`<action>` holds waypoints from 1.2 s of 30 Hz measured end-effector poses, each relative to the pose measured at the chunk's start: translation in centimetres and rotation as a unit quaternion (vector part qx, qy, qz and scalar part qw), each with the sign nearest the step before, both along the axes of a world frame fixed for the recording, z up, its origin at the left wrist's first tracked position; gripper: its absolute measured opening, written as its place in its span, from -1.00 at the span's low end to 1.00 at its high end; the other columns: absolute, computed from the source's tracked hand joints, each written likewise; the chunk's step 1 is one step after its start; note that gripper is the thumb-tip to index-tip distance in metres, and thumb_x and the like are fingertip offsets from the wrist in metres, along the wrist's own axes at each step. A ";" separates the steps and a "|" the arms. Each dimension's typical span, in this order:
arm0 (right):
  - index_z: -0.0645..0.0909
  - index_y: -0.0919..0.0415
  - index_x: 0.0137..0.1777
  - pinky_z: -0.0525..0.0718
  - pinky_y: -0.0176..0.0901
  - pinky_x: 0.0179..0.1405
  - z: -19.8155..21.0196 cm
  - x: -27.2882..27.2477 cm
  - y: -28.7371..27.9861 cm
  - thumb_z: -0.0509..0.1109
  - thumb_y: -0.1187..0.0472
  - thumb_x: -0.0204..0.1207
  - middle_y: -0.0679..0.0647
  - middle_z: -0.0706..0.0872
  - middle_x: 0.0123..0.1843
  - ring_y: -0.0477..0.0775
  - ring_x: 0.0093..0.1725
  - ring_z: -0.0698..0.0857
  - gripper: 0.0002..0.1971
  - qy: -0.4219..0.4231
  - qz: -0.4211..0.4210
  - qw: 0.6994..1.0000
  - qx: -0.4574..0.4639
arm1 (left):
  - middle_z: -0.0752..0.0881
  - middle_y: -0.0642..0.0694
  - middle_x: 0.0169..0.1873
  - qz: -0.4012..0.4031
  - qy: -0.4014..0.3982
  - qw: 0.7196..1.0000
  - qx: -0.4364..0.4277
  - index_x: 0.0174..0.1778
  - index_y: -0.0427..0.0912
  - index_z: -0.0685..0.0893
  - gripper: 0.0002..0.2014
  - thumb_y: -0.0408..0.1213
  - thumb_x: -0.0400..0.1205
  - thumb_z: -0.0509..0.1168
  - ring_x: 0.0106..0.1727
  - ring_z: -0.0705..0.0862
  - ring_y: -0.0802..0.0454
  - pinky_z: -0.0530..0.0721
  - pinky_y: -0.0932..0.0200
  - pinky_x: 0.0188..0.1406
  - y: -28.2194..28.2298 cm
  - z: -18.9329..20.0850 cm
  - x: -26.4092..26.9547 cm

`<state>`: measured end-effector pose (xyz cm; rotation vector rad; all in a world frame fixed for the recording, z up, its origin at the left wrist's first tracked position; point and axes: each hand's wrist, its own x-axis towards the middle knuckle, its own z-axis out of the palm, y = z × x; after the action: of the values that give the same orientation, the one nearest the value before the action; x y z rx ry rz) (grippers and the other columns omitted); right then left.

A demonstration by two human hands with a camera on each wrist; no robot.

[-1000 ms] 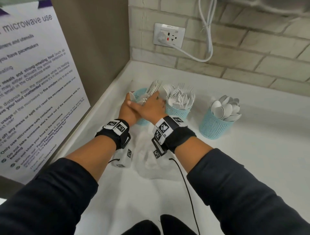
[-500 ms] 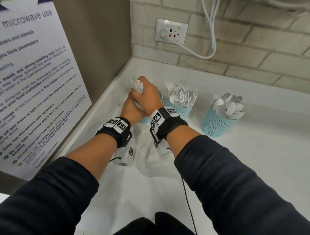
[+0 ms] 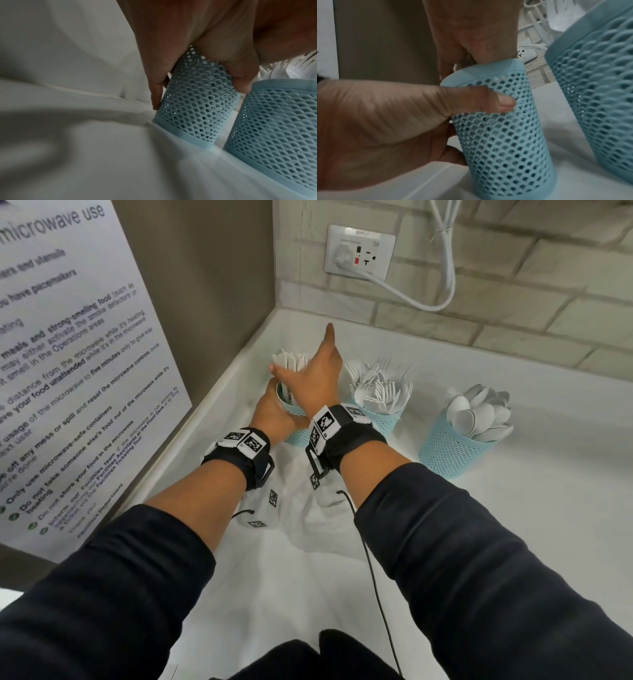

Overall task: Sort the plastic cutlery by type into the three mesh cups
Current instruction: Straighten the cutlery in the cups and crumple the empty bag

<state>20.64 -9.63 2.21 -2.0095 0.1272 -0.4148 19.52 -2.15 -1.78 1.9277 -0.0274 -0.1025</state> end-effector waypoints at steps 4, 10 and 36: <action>-0.08 0.21 0.64 0.42 0.19 0.44 -0.3 0.1 0.4 0.61 0.03 0.24 0.25 0.47 0.46 0.25 0.47 0.42 0.12 0.051 0.023 0.997 -0.058 | 0.57 -0.23 0.34 0.012 -0.047 0.998 0.045 0.51 -0.29 0.33 -0.31 -0.53 0.45 0.42 0.34 0.57 -0.12 0.50 0.29 0.12 0.1 0.2 -0.5; -0.11 0.26 0.65 0.30 0.19 0.53 0.1 0.4 0.3 0.60 -0.02 0.26 0.31 0.10 0.64 0.31 0.62 0.14 0.14 0.081 0.009 0.993 -0.090 | 0.53 -0.26 0.37 0.016 -0.067 0.996 0.055 0.52 -0.31 0.29 -0.31 -0.56 0.47 0.38 0.36 0.55 -0.15 0.49 0.30 0.13 0.3 0.1 -0.6; -0.18 0.18 0.66 0.55 0.02 0.31 0.5 0.3 -0.4 0.48 0.30 0.43 0.40 0.51 0.40 0.28 0.25 0.62 -0.01 0.007 -0.003 0.995 0.101 | 0.61 -0.02 0.12 -0.003 -0.016 0.998 -0.056 0.47 -0.11 0.27 -0.12 -0.34 0.29 0.61 0.13 0.63 0.03 0.61 0.15 0.14 0.4 -1.3 0.5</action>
<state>20.90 -10.08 2.68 -1.8127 0.1775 -0.3761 20.04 -1.75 -3.12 1.8170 -0.0585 -0.0718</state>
